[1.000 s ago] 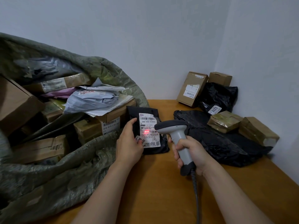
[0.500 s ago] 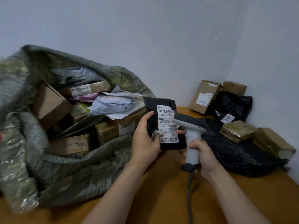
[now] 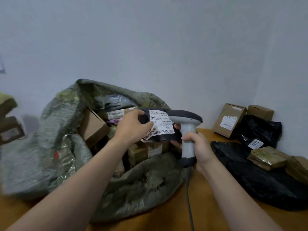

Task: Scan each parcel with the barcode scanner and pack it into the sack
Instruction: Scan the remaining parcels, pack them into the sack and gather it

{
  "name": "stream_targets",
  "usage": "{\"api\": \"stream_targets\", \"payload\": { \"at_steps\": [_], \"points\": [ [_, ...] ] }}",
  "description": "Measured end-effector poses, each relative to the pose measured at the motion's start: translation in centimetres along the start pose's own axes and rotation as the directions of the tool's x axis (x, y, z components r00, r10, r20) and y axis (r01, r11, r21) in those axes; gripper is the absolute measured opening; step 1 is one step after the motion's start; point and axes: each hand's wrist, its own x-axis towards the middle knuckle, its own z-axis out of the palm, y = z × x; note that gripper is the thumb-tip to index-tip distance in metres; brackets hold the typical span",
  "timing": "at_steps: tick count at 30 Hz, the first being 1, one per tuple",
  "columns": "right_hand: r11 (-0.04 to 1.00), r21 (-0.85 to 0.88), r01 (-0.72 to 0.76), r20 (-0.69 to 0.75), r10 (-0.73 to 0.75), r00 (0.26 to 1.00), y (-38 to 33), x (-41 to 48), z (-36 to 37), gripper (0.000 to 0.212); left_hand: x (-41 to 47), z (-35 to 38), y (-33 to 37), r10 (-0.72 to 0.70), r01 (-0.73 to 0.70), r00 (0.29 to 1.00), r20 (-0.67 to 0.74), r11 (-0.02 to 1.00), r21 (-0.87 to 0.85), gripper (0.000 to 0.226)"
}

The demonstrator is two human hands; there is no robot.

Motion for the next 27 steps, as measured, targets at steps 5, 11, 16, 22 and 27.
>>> {"api": "stream_targets", "payload": {
  "at_steps": [5, 11, 16, 22, 27],
  "points": [
    [0.999, -0.03, -0.017, -0.002, 0.017, 1.0, -1.1, 1.8, 4.2, 0.043, 5.3, -3.6, -4.3, 0.136, -0.1, 0.99, -0.023, 0.823, 0.559, 0.048],
    [0.993, -0.113, -0.022, -0.073, 0.014, 0.997, -1.8, 3.6, 6.6, 0.025, 9.9, -5.9, -6.8, 0.296, -0.392, 0.918, 0.264, 0.567, 0.724, 0.049],
    [0.983, -0.177, -0.057, -0.177, 0.025, 0.984, -3.0, 4.6, 6.5, 0.015, 11.9, -4.6, -6.4, 0.442, -0.667, 0.741, 0.506, 0.397, 0.63, 0.029],
    [0.976, -0.192, -0.1, -0.196, 0.062, 0.979, -3.3, 5.8, 6.5, 0.012, 13.8, -4.5, -6.9, 0.275, -0.645, 0.764, 0.583, 0.348, 0.681, 0.06],
    [0.973, -0.195, -0.122, -0.158, 0.092, 0.983, -2.2, 7.9, 8.6, 0.023, 14.6, -5.3, -6.4, 0.275, -0.623, 0.782, 0.56, 0.305, 0.72, 0.068]
  ]
}}
